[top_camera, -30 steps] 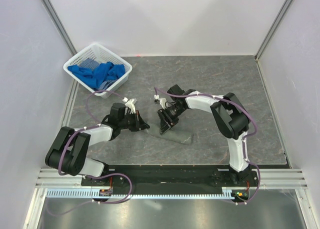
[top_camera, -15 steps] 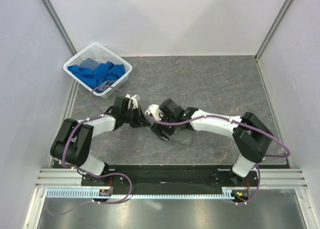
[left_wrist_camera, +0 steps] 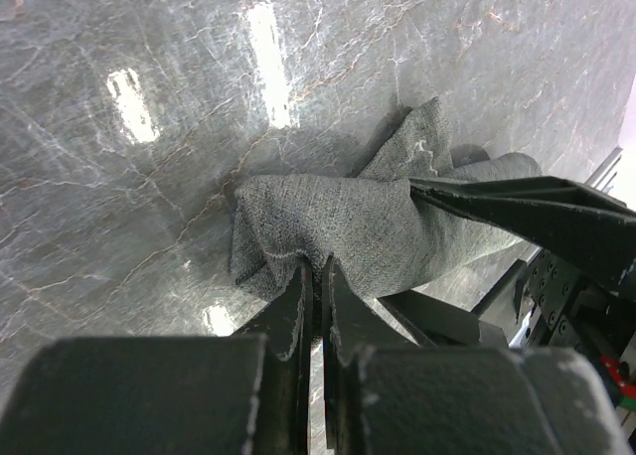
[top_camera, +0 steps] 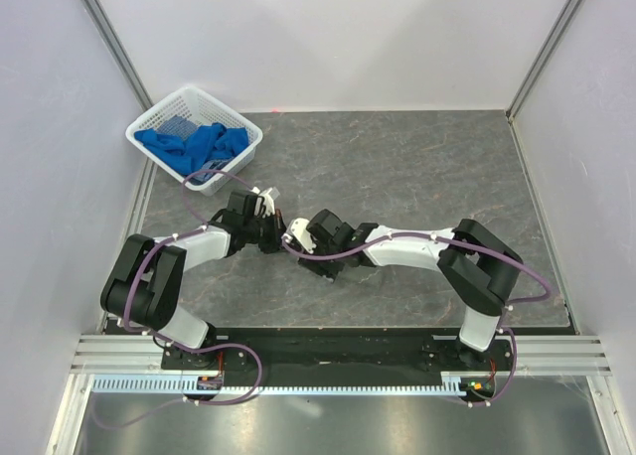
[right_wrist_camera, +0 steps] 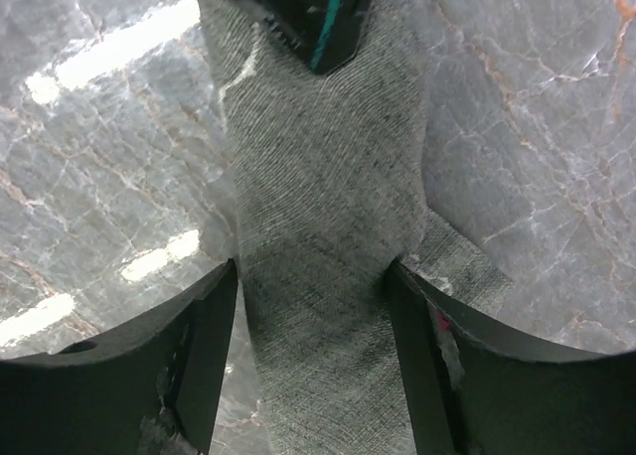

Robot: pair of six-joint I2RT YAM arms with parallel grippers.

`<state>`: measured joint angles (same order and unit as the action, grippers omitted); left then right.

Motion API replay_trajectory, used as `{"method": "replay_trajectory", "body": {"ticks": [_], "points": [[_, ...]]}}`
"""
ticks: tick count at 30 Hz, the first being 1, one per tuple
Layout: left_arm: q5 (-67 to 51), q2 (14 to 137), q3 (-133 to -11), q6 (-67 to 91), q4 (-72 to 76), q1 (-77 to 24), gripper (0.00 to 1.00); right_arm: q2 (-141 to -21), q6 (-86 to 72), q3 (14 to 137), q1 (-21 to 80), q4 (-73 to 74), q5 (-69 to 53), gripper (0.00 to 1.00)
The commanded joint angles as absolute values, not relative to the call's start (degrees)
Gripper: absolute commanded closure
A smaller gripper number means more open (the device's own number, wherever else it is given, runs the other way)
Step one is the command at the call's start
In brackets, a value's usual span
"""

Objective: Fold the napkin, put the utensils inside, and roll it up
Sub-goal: Roll the napkin with the utensil

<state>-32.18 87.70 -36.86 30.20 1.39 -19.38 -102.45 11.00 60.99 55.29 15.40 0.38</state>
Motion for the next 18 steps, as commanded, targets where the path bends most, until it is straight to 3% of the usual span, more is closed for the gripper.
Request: {"method": "replay_trajectory", "body": {"ticks": [1,3,5,6,9,10,13,18], "points": [[-34.89,87.45,-38.85,28.92,0.53,-19.34,0.98,-104.5,10.81,63.63,53.44,17.31,0.2,0.32],[-35.33,87.19,-39.02,28.3,0.7,-19.34,0.96,-104.94,10.63,64.42,51.86,18.1,-3.23,0.36],[-35.16,85.79,-38.94,27.95,0.97,-19.34,0.87,-106.08,10.46,65.21,50.11,19.59,-9.28,0.41],[-34.63,85.0,-38.85,27.86,1.14,-19.42,0.72,-106.61,10.46,66.17,49.58,20.3,-11.23,0.43],[-31.21,80.62,-38.15,27.25,1.14,-19.42,0.47,-108.28,10.02,67.67,47.64,23.28,-17.65,0.5],[-28.85,79.38,-37.45,27.16,1.23,-19.42,0.43,-108.54,9.76,68.02,47.11,23.81,-19.67,0.51],[-25.06,74.28,-35.43,26.11,1.06,-19.42,0.36,-109.42,8.62,69.78,44.3,26.88,-28.72,0.54],[-24.96,70.58,-32.79,24.79,1.76,-19.42,0.35,-113.11,7.56,75.49,40.26,31.98,-41.89,0.55]]}}
